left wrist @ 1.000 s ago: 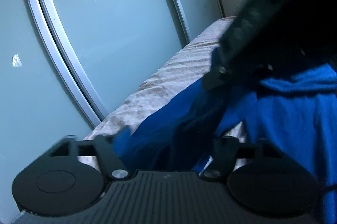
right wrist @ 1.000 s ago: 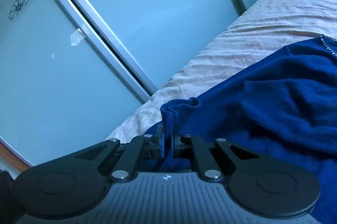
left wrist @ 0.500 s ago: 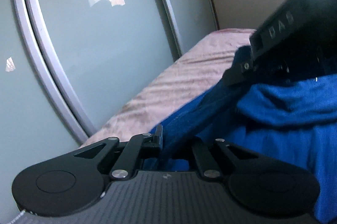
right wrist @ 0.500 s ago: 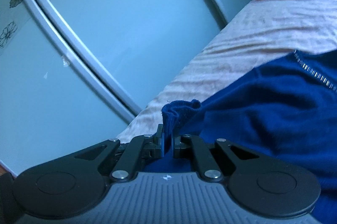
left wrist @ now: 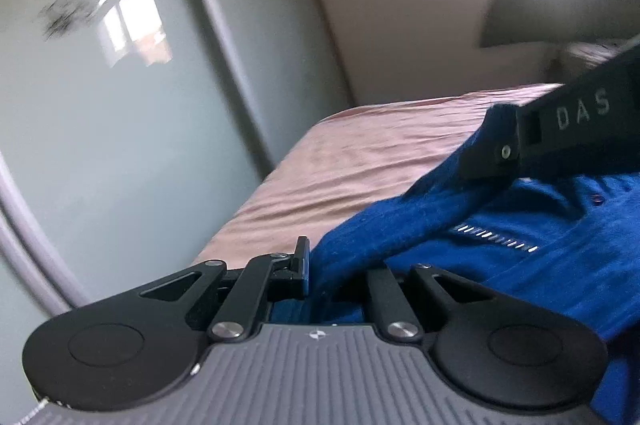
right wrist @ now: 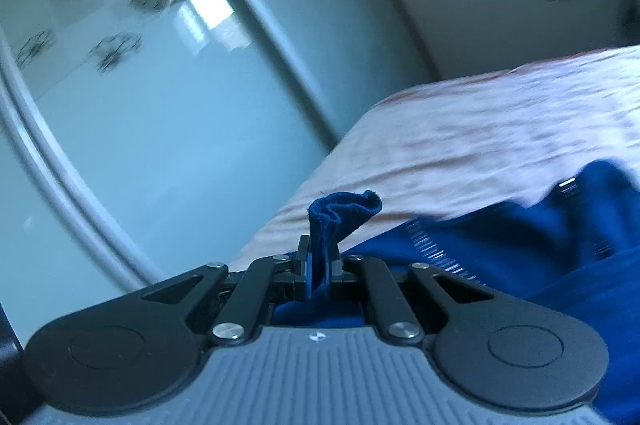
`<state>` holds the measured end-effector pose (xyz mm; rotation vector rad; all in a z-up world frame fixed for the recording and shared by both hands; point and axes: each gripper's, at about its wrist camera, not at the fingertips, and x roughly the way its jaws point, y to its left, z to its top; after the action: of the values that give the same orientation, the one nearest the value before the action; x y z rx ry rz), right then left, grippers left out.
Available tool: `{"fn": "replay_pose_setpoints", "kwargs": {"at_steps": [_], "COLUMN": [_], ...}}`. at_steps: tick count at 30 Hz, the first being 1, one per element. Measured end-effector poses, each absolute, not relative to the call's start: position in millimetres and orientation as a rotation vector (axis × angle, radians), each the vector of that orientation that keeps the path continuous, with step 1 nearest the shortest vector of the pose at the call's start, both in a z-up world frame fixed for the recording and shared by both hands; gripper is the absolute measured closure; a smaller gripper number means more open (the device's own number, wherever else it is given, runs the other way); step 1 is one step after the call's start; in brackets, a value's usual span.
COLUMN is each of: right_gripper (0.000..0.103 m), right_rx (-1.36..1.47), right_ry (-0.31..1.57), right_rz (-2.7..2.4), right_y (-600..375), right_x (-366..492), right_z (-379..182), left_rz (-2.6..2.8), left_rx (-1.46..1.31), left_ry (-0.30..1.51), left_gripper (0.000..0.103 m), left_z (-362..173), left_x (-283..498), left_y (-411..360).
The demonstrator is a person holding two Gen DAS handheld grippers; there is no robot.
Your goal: Fold small clothes
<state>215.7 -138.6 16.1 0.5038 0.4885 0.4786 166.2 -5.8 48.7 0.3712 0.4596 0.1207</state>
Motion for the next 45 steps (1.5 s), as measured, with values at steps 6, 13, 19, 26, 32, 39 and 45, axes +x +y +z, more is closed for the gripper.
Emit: {"fn": "replay_pose_setpoints", "kwargs": {"at_steps": [6, 13, 19, 26, 32, 39, 45], "right_gripper": [0.097, 0.097, 0.097, 0.097, 0.097, 0.097, 0.097], "right_rx": [0.436, 0.377, 0.398, 0.414, 0.429, 0.442, 0.438], "right_ry": [0.45, 0.466, 0.502, 0.533, 0.573, 0.592, 0.59], "right_rz": [0.317, 0.173, 0.116, 0.089, 0.081, 0.064, 0.041], "right_y": [-191, -233, -263, -276, -281, -282, -283], "right_x": [214, 206, 198, 188, 185, 179, 174], "right_z": [8, -19, -40, -54, -65, -71, -71], "left_rz": [0.0, -0.106, -0.155, -0.193, -0.164, -0.132, -0.11], "left_rx": [0.438, 0.51, 0.544, 0.557, 0.57, 0.575, 0.58], "left_ry": [0.49, 0.523, 0.55, 0.582, 0.576, 0.559, 0.551], "left_gripper": [0.092, 0.09, 0.088, 0.084, 0.066, 0.049, 0.039], "left_z": [31, 1, -20, -29, -30, -26, -25], "left_x": [177, 180, 179, 171, 165, 160, 156], "left_y": [-69, -120, -139, -146, -143, -133, -126]}}
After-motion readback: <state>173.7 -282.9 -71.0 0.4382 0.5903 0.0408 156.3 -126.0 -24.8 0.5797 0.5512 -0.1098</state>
